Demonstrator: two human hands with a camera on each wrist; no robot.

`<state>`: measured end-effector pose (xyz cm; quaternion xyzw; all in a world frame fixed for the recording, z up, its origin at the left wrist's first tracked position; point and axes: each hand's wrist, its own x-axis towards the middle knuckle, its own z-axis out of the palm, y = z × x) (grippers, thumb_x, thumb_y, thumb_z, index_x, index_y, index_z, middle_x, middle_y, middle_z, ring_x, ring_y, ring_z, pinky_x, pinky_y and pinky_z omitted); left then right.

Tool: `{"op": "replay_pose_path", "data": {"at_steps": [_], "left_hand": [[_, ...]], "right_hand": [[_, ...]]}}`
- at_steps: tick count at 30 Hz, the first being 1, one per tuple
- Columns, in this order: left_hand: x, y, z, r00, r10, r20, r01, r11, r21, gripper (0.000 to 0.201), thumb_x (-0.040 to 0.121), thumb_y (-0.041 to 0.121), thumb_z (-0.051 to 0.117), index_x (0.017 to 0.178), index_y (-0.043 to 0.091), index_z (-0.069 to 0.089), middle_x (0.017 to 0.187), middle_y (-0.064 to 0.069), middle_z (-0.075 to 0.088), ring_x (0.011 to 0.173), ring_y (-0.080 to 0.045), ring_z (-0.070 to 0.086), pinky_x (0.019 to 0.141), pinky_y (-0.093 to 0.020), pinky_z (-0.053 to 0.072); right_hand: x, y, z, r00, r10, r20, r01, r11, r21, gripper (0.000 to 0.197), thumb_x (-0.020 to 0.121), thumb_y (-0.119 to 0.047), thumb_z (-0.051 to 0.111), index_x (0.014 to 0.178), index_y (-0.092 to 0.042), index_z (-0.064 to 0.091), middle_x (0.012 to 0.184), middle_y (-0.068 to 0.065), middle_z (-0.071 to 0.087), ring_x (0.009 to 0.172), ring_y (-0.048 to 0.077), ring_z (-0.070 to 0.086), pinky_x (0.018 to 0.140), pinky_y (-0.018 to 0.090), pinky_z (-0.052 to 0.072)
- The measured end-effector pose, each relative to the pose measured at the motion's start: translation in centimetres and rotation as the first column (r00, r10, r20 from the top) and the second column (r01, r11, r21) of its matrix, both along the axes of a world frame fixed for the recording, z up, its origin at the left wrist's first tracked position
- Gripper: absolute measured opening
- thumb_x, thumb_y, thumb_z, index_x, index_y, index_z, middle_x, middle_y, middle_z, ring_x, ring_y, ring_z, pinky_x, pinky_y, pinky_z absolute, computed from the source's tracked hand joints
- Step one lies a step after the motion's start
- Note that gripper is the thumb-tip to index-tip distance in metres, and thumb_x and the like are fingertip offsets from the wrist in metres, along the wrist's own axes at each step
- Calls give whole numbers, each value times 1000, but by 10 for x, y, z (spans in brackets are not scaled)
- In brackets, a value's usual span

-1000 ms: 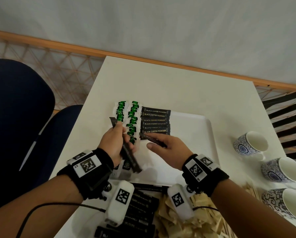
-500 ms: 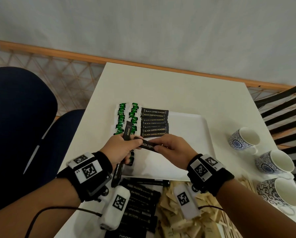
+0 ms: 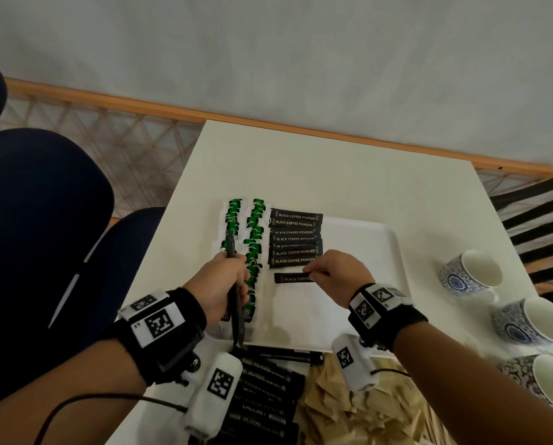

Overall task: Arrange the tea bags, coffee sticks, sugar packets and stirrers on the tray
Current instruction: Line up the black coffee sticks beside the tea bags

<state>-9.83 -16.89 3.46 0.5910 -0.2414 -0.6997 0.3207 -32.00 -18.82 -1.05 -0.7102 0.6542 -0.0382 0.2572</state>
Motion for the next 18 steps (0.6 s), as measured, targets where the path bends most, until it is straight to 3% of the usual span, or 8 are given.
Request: {"op": "replay_pose_path", "data": {"at_steps": [3, 6, 10, 15, 18], "left_hand": [[1, -6, -6, 1000, 13, -7, -13, 1000, -2, 32, 86, -13, 29, 100, 10, 46, 86, -11, 42, 67, -21, 45, 63, -34, 43], [2, -11, -12, 1000, 8, -7, -8, 1000, -3, 37, 89, -14, 32, 117, 7, 43, 97, -13, 45, 83, -23, 57, 73, -37, 48], [1, -17, -17, 999, 7, -36, -7, 1000, -5, 40, 93, -14, 34, 124, 9, 44, 96, -12, 56, 92, -24, 64, 91, -44, 46], [-4, -19, -14, 996, -28, -80, 29, 1000, 5, 33, 96, -9, 38, 123, 9, 45, 98, -14, 64, 89, -27, 67, 79, -42, 52], [-11, -18, -13, 993, -46, -106, 49, 998, 34, 31, 96, -8, 38, 124, 5, 45, 100, -18, 64, 84, -29, 66, 73, -41, 54]], "right_hand": [[3, -15, -4, 1000, -13, -9, 12, 999, -32, 23, 89, -25, 57, 106, -30, 71, 108, -6, 65, 103, 16, 57, 83, 24, 41], [5, -24, -9, 999, 0, -36, -2, 999, -44, 21, 88, -27, 60, 104, -31, 72, 105, -6, 66, 100, 16, 58, 83, 25, 42], [5, -28, -16, 999, 10, -30, -12, 997, -80, 18, 86, -29, 62, 101, -32, 72, 99, -5, 65, 95, 15, 58, 83, 28, 44], [5, -29, -20, 1000, 18, -6, -18, 991, -132, 15, 85, -30, 65, 98, -30, 72, 94, -6, 63, 94, 15, 55, 84, 28, 43], [5, -26, -22, 1000, 4, 26, 0, 986, -169, 23, 83, -28, 67, 106, -26, 68, 102, -3, 60, 100, 17, 51, 89, 29, 42]]}}
